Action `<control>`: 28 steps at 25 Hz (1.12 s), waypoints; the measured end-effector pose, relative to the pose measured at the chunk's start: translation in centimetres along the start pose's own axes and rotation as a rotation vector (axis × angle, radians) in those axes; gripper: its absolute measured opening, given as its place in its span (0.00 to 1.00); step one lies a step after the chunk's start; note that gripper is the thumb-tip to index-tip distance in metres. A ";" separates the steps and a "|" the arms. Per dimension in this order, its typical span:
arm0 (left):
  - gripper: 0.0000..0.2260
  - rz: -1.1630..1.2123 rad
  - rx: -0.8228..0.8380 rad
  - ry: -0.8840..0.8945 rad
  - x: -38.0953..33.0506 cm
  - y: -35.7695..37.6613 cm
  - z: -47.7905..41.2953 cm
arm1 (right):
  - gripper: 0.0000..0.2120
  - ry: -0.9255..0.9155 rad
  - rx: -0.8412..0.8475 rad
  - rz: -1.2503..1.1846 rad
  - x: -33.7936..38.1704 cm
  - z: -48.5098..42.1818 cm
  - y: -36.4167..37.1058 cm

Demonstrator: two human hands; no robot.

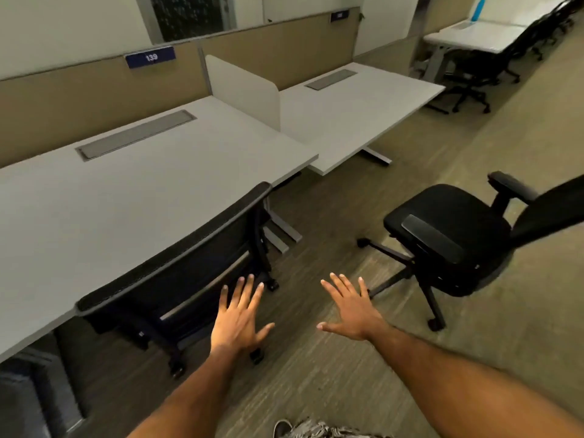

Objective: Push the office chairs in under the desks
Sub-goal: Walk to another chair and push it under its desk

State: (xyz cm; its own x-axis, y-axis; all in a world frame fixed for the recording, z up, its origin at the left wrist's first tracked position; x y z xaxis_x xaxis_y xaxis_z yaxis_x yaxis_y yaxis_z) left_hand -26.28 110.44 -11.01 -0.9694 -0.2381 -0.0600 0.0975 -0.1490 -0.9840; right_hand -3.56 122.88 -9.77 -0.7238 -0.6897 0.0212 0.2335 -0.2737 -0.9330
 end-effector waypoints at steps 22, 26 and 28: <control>0.45 -0.103 0.107 0.730 -49.9 3.4 -4.9 | 0.47 0.709 0.003 -0.308 -33.9 32.9 13.2; 0.45 -0.017 0.106 0.727 -60.7 3.0 -3.7 | 0.47 0.733 -0.004 -0.319 -40.6 36.9 14.1; 0.44 0.045 0.096 0.728 -65.1 2.2 -4.0 | 0.46 0.754 -0.023 -0.332 -43.8 37.9 14.0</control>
State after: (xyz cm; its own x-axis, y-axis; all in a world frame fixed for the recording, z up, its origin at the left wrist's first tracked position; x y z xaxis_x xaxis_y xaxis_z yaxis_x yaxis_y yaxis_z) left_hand 36.16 129.47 -9.89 -0.8646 0.4471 -0.2291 0.1279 -0.2451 -0.9610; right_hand 56.00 123.85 -10.18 -0.9964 0.0620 0.0578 -0.0765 -0.3645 -0.9280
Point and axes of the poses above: each hand's wrist, its own z-axis away from the middle knuckle, its own y-axis out of the palm, x = y × z, the point moved 7 cm from there along -z, towards the middle knuckle, and after that the axes turned 7 degrees about z, right-handed, at the moved point
